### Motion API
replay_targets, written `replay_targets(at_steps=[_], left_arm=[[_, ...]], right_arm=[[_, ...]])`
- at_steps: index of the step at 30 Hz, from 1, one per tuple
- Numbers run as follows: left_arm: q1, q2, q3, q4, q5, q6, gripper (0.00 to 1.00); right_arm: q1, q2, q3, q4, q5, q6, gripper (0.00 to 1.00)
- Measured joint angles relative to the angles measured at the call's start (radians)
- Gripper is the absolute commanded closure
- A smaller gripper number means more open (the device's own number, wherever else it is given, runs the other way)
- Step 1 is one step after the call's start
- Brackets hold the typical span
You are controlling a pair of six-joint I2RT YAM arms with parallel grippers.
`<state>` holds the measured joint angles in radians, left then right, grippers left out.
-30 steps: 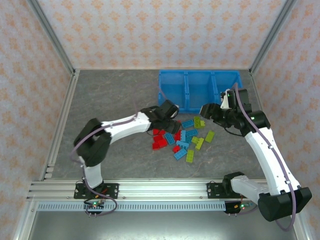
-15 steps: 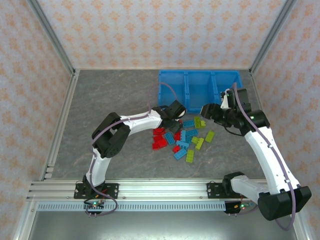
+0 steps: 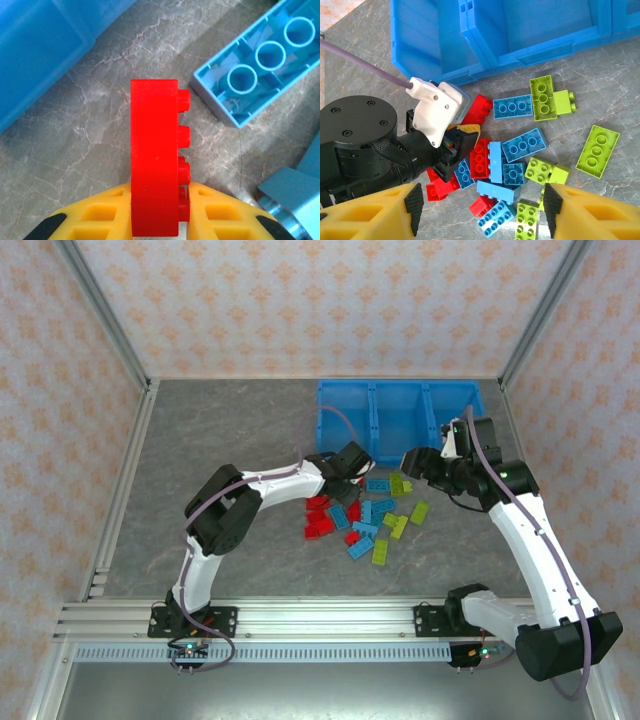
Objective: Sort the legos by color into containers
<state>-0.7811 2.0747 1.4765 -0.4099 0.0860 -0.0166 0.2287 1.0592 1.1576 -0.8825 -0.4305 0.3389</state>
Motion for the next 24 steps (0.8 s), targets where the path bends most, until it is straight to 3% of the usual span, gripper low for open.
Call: replay_targets(at_steps=[6, 11, 14, 21, 24], left_arm=[[0.000, -0.171, -0.080, -0.015, 0.010, 0.009, 0.84], [0.005, -0.312, -0.014, -0.024, -0.062, 0.011, 0.85], [0.034, -0.230, 0.181, -0.051, -0.113, 0.007, 0.86], [0.150, 0.122, 0.555, -0.097, -0.168, 0.007, 0.85], [0.174, 0.227, 0.636, -0.136, -0.181, 0.007, 0.72]], right_arm=[[0.000, 0.000, 0.000, 0.009, 0.000, 0.008, 0.33], [0.000, 0.000, 0.000, 0.025, 0.000, 0.020, 0.33], [0.000, 0.000, 0.000, 0.038, 0.000, 0.027, 0.33], [0.000, -0.010, 0.000, 0.041, 0.000, 0.043, 0.32], [0.000, -0.037, -0.004, 0.041, 0.000, 0.052, 0.32]])
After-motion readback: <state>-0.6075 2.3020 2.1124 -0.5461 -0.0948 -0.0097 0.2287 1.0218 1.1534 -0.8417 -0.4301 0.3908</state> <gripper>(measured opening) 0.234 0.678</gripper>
